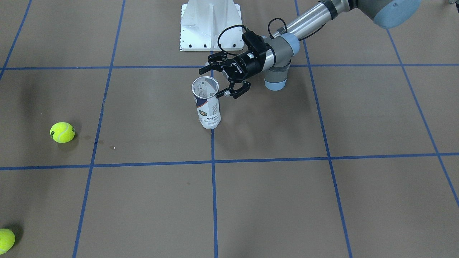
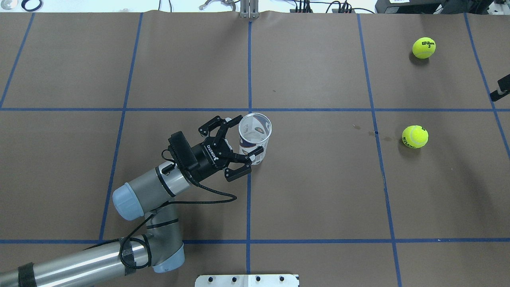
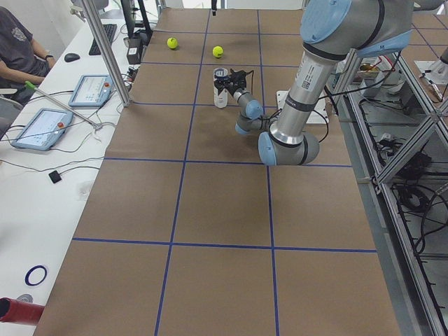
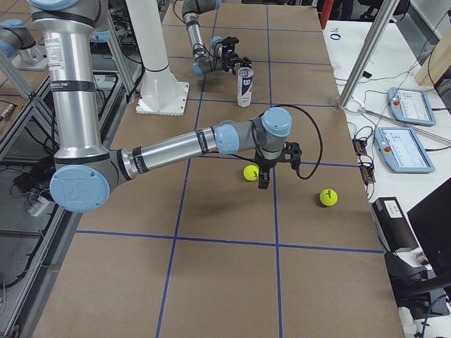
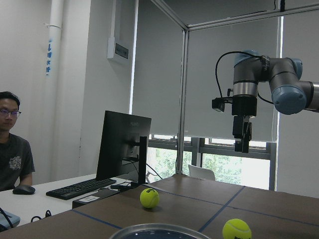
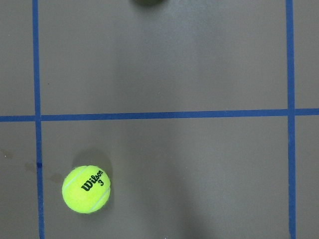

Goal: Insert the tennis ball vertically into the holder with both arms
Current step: 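Move the right gripper toward the nearer yellow tennis ball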

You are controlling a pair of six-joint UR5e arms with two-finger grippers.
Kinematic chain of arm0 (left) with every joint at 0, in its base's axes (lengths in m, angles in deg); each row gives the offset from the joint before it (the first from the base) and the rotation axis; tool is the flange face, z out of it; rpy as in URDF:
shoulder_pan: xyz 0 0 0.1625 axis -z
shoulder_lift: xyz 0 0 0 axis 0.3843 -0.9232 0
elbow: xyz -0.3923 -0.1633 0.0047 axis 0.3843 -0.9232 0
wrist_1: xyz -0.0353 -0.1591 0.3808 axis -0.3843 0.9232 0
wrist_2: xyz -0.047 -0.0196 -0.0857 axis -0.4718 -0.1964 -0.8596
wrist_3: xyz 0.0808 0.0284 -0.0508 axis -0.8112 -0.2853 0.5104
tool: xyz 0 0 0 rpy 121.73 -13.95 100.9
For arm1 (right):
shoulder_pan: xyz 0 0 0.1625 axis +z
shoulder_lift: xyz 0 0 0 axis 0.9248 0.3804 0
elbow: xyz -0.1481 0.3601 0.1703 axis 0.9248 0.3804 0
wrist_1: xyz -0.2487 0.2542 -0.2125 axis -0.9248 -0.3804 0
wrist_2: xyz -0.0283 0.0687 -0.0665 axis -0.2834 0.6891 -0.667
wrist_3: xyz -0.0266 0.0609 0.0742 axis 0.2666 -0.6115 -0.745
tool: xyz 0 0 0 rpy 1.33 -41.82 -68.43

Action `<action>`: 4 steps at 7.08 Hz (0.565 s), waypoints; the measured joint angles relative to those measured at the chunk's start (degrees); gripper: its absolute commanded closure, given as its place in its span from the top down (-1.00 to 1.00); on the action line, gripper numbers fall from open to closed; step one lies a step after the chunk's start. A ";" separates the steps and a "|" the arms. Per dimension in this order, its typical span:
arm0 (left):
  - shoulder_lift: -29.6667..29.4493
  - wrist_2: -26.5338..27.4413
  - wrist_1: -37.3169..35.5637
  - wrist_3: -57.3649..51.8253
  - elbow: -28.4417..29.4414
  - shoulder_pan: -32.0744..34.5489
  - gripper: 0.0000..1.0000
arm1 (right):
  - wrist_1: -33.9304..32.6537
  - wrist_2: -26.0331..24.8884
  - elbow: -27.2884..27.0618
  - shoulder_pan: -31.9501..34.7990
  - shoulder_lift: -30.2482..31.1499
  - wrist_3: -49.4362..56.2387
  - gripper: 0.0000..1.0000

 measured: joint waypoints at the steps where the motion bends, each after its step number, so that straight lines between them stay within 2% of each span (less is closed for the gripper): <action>1: 0.00 0.02 -0.07 -0.09 0.03 0.01 0.99 | 0.03 0.08 -0.27 -1.51 0.00 -0.05 0.99; 4: -0.16 0.08 -0.15 -1.86 0.27 0.10 0.99 | 0.18 -0.16 -0.41 -6.15 -0.05 -0.07 1.00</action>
